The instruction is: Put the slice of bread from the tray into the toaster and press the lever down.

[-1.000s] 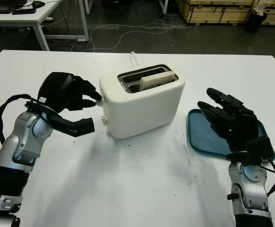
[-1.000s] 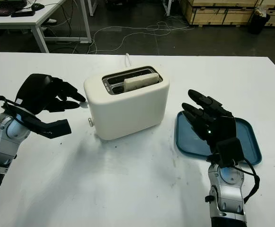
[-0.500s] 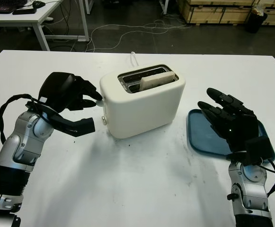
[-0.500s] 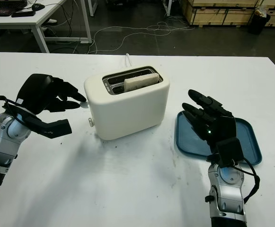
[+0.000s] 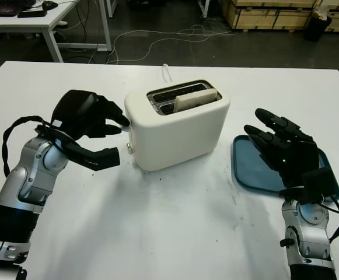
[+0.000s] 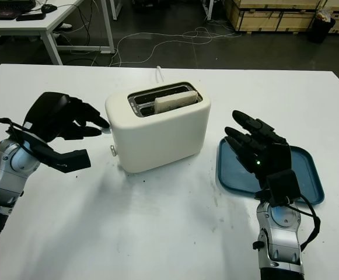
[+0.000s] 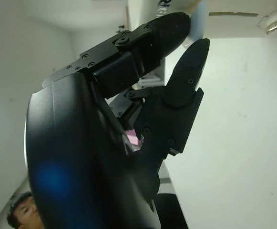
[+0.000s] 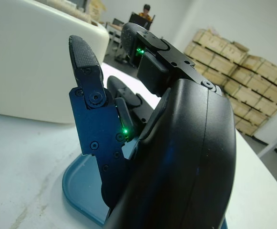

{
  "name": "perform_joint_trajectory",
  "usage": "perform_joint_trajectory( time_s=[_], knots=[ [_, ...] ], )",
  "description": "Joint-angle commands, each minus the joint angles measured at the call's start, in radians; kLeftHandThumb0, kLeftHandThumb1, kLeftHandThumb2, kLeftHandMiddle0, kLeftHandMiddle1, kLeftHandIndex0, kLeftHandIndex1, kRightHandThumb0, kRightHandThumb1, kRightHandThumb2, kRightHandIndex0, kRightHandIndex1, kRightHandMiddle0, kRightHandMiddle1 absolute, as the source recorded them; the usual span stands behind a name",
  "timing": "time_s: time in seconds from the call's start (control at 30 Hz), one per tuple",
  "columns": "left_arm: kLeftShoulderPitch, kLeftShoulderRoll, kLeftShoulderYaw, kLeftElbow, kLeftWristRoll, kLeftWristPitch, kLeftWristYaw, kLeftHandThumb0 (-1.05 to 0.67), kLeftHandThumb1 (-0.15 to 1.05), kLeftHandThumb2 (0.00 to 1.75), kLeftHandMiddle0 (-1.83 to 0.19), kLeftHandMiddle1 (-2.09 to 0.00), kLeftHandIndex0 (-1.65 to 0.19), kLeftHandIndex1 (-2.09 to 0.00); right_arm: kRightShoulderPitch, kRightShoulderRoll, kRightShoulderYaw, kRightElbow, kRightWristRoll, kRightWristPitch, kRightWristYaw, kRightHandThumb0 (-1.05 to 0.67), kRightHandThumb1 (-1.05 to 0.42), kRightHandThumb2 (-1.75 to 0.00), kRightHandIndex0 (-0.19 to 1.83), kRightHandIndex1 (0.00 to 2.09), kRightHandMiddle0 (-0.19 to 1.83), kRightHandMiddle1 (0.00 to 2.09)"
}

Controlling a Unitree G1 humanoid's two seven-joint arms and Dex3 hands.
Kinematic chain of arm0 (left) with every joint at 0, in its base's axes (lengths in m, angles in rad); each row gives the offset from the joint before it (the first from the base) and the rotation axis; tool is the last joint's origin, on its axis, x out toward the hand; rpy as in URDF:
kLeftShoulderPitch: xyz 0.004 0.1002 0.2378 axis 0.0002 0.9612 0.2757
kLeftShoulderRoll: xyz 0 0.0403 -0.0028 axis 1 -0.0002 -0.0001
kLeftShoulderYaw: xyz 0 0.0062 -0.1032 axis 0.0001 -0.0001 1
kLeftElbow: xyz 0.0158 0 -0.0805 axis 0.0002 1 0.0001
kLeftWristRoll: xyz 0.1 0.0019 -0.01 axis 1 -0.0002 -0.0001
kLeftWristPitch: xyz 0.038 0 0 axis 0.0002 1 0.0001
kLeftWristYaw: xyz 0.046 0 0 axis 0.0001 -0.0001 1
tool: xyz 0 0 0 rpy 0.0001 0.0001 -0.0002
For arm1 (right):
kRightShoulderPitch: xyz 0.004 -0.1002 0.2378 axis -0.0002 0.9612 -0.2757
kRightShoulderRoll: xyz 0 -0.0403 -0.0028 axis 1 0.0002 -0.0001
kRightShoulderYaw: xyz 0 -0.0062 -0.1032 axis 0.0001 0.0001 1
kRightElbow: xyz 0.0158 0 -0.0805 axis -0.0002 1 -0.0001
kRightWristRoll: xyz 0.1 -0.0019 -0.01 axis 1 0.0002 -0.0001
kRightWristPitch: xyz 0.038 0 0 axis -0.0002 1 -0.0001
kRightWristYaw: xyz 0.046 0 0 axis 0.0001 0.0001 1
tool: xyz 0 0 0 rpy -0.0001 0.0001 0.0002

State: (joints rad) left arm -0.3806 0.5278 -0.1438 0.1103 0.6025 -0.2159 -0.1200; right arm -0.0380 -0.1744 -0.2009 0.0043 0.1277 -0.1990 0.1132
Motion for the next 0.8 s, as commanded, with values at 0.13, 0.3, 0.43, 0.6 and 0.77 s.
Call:
perform_joint_trajectory(
  time_s=[0.13,0.3,0.43,0.6,0.77],
  knots=[
    [0.028,-0.128,-0.113,0.166,0.016,0.144,-0.032,-0.11,0.80,0.02,-0.92,-0.94,-1.24,0.00,-0.001,-0.002,-0.010,-0.003,0.009,-0.014,0.005,-0.45,-0.85,0.00,0.89,0.00,0.79,0.00],
    [0.010,-0.217,-0.153,0.393,0.016,0.221,0.020,-0.08,0.90,0.01,-0.84,-1.04,-1.19,0.00,0.002,-0.003,-0.014,-0.006,0.012,-0.008,0.008,-0.47,-0.85,0.00,0.88,0.00,0.79,0.00],
    [0.010,-0.217,-0.179,0.481,0.038,0.196,0.088,-0.11,0.90,0.00,-0.86,-1.06,-1.18,-0.01,0.003,-0.005,-0.018,-0.005,0.013,-0.008,0.011,-0.49,-0.85,0.00,0.88,0.00,0.79,0.00],
    [-0.002,-0.212,-0.183,0.497,0.020,0.222,0.101,-0.12,0.91,0.00,-0.81,-1.13,-1.17,0.00,0.001,-0.003,-0.017,0.002,0.008,-0.013,0.011,-0.48,-0.85,0.00,0.89,0.00,0.79,0.00],
    [-0.010,-0.204,-0.186,0.487,0.010,0.226,0.097,-0.11,0.91,0.00,-0.81,-1.16,-1.16,-0.01,-0.001,-0.001,-0.016,0.006,0.007,-0.018,0.013,-0.47,-0.85,0.00,0.89,0.00,0.80,0.00]
  ],
)
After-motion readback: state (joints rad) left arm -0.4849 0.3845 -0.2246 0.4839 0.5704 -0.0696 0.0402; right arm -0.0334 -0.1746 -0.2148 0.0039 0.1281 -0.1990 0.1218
